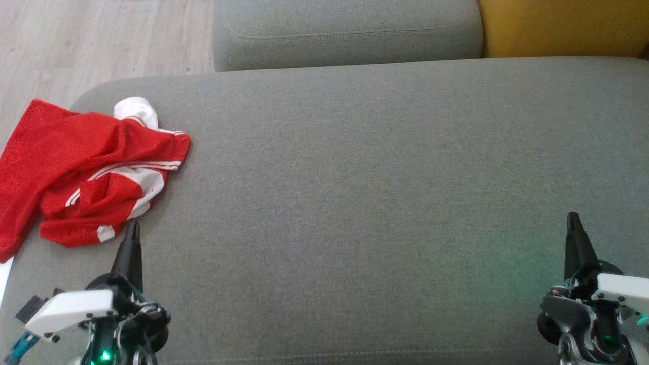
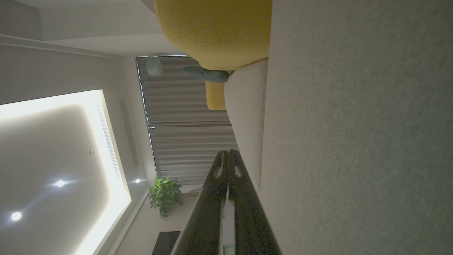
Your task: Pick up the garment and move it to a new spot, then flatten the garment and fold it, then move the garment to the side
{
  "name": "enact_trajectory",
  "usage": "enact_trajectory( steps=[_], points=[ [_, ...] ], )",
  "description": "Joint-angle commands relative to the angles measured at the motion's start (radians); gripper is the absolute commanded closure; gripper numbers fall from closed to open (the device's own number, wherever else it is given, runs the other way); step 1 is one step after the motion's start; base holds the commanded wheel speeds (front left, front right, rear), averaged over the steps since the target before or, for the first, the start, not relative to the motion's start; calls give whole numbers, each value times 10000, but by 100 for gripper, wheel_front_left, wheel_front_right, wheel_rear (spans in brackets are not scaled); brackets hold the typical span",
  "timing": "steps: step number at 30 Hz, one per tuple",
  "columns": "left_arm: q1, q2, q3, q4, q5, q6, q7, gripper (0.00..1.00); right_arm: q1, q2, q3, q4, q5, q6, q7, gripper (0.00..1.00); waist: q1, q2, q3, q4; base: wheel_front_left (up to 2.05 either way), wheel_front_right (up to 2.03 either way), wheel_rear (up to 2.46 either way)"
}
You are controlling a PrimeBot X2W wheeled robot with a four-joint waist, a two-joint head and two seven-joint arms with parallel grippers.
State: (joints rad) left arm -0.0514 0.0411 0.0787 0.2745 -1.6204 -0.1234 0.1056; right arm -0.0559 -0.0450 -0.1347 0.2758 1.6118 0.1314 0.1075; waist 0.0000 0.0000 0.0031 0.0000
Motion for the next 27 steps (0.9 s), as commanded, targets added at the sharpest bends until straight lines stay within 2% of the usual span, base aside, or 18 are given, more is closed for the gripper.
enact_trajectory(
  steps=[1, 27],
  points=[
    [-565, 91, 346, -297, 114, -73, 73, 100, -519, -52, 213, -311, -28, -7, 54, 100, 0, 0, 0, 0, 0, 0, 0],
    [-565, 91, 346, -297, 114, -73, 73, 100, -519, -52, 213, -311, -28, -7, 54, 100, 0, 0, 0, 0, 0, 0, 0]
  ],
)
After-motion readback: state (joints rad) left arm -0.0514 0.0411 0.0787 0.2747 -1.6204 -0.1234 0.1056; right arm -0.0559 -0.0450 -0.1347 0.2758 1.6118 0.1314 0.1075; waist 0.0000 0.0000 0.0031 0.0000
